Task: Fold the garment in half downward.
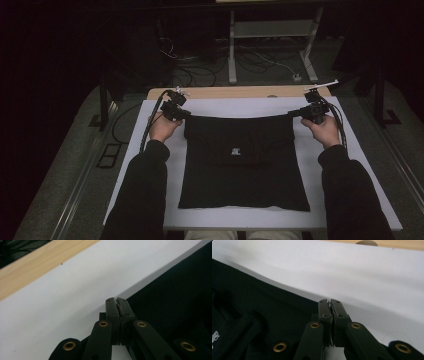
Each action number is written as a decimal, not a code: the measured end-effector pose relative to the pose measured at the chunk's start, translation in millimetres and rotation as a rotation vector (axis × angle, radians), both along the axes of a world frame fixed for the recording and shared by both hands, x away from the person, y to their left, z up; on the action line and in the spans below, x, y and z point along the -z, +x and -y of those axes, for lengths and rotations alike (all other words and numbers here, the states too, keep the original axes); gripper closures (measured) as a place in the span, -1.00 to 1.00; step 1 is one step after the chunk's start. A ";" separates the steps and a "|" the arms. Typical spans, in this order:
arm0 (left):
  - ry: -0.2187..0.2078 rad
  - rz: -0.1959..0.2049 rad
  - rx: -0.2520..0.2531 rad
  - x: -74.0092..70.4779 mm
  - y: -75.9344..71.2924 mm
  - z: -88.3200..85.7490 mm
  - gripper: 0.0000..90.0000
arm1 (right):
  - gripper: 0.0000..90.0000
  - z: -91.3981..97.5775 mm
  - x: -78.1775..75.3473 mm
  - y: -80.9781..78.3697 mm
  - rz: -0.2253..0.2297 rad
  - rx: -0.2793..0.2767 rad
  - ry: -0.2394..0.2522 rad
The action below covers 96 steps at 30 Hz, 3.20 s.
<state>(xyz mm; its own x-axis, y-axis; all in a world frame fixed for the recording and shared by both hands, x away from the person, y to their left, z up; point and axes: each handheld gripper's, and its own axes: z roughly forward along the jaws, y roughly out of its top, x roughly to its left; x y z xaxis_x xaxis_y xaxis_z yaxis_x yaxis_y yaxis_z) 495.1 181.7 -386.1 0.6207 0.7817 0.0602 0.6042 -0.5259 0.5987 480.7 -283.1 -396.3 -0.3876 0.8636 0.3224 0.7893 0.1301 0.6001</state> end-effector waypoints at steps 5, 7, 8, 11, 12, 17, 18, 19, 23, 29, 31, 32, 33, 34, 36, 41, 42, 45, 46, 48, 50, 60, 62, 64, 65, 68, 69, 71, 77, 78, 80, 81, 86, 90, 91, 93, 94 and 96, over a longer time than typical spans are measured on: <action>-0.015 -0.027 -0.006 9.2 3.5 -3.0 0.95 | 0.92 1.8 10.3 4.4 -0.020 0.006 0.010; -0.012 -0.036 -0.003 12.6 4.5 -2.2 0.95 | 0.92 1.7 13.6 5.3 -0.024 0.009 0.014; -0.010 -0.038 -0.005 13.8 5.0 -1.8 0.95 | 0.92 1.5 15.0 5.6 -0.027 0.011 0.014; -0.022 -0.044 -0.011 16.6 6.6 -1.9 0.95 | 0.92 1.4 19.2 6.3 -0.035 0.011 0.013; -0.021 -0.049 -0.011 17.4 7.2 -2.1 0.95 | 0.92 1.1 20.5 6.4 -0.038 0.013 0.010; -0.029 -0.059 -0.019 22.4 9.0 -3.2 0.95 | 0.91 0.3 24.9 6.8 -0.045 0.013 0.007; -0.027 -0.061 -0.018 23.1 9.4 -3.4 0.95 | 0.91 0.1 25.7 6.8 -0.044 0.012 0.007; -0.028 -0.064 -0.019 23.7 9.6 -3.5 0.95 | 0.91 0.1 26.6 6.9 -0.045 0.012 0.006; -0.032 -0.066 -0.023 26.2 10.8 -3.9 0.95 | 0.91 0.5 29.7 7.5 -0.050 0.015 0.005; -0.047 -0.073 -0.030 29.9 10.9 -5.5 0.95 | 0.91 0.4 32.1 8.4 -0.052 0.020 0.008; -0.057 -0.084 -0.033 30.8 11.0 -6.7 0.95 | 0.91 0.5 32.0 8.4 -0.052 0.018 0.010; -0.060 -0.086 -0.031 30.8 10.8 -7.5 0.95 | 0.90 0.7 32.0 8.3 -0.052 0.019 0.015; -0.064 -0.084 -0.028 30.7 10.6 -8.3 0.94 | 0.89 1.4 31.9 8.2 -0.055 0.018 0.023; -0.073 -0.086 -0.030 30.4 10.3 -8.7 0.92 | 0.88 1.6 31.6 7.9 -0.057 0.026 0.039; -0.085 -0.084 -0.029 28.1 9.2 -9.8 0.75 | 0.82 2.7 29.3 6.9 -0.052 0.028 0.062; -0.147 -0.065 -0.029 18.7 4.1 -13.3 0.26 | 0.50 2.6 18.7 3.5 -0.015 0.029 0.081; -0.161 -0.072 -0.025 16.4 3.1 -14.1 0.19 | 0.41 2.4 16.1 2.4 -0.007 0.031 0.077; -0.218 -0.080 -0.014 10.1 0.7 -16.1 0.00 | 0.10 1.3 9.3 -0.9 0.012 0.016 0.070; -0.240 -0.077 -0.014 7.8 -0.4 -16.4 -0.07 | -0.01 0.8 7.2 -2.3 0.019 0.010 0.072; -0.272 -0.064 -0.003 1.3 -3.3 -15.7 -0.21 | -0.19 0.3 2.8 -4.9 0.032 -0.013 0.097; -0.313 -0.056 0.003 -3.2 -5.3 -13.2 -0.34 | -0.35 -2.5 -3.5 -7.7 0.055 -0.016 0.092; -0.415 -0.066 0.077 -18.2 -13.7 -2.0 -1.00 | -0.99 -15.3 -20.9 -17.3 0.120 -0.069 0.091; -0.422 -0.056 0.106 -19.7 -15.5 0.1 -1.00 | -1.00 -17.2 -21.3 -18.1 0.118 -0.079 0.104; -0.431 -0.052 0.116 -20.5 -17.1 3.1 -1.00 | -1.00 -20.2 -21.0 -18.7 0.118 -0.086 0.101; -0.430 -0.051 0.123 -20.7 -17.6 4.7 -1.00 | -1.00 -21.1 -20.6 -18.8 0.115 -0.096 0.104; -0.435 -0.056 0.138 -19.9 -19.2 9.7 -1.00 | -1.00 -27.4 -18.3 -19.5 0.096 -0.119 0.068; -0.426 -0.058 0.144 -19.4 -19.5 11.4 -1.00 | -1.00 -30.0 -17.1 -19.7 0.092 -0.124 0.061; -0.423 -0.056 0.156 -18.2 -20.1 14.1 -1.00 | -1.00 -34.7 -15.6 -20.7 0.088 -0.135 0.054; -0.422 -0.046 0.176 -13.9 -21.0 21.8 -1.00 | -1.00 -46.7 -14.6 -23.3 0.098 -0.180 0.062; -0.423 -0.048 0.178 -13.2 -21.0 23.0 -1.00 | -1.00 -48.3 -14.4 -23.6 0.098 -0.184 0.064; -0.413 -0.053 0.189 -11.3 -20.9 25.5 -1.00 | -1.00 -50.7 -13.2 -24.0 0.100 -0.190 0.070; -0.410 -0.058 0.195 -10.1 -21.2 26.9 -1.00 | -1.00 -51.8 -12.8 -24.1 0.096 -0.193 0.075; -0.390 -0.089 0.233 -3.6 -21.6 32.5 -1.00 | -1.00 -57.5 -9.5 -24.3 0.094 -0.214 0.075; -0.397 -0.092 0.238 -0.4 -22.3 35.5 -1.00 | -1.00 -61.7 -7.4 -25.1 0.091 -0.225 0.075; -0.397 -0.091 0.241 0.4 -22.2 35.9 -1.00 | -1.00 -63.0 -6.7 -25.6 0.090 -0.229 0.073; -0.395 -0.091 0.241 2.2 -22.5 36.7 -1.00 | -1.00 -65.8 -4.8 -26.6 0.089 -0.235 0.073; -0.396 -0.093 0.239 3.2 -22.7 36.8 -1.00 | -1.00 -67.0 -3.7 -27.1 0.090 -0.239 0.069; -0.395 -0.095 0.242 5.3 -22.5 37.1 -1.00 | -1.00 -68.7 -1.2 -27.8 0.090 -0.245 0.070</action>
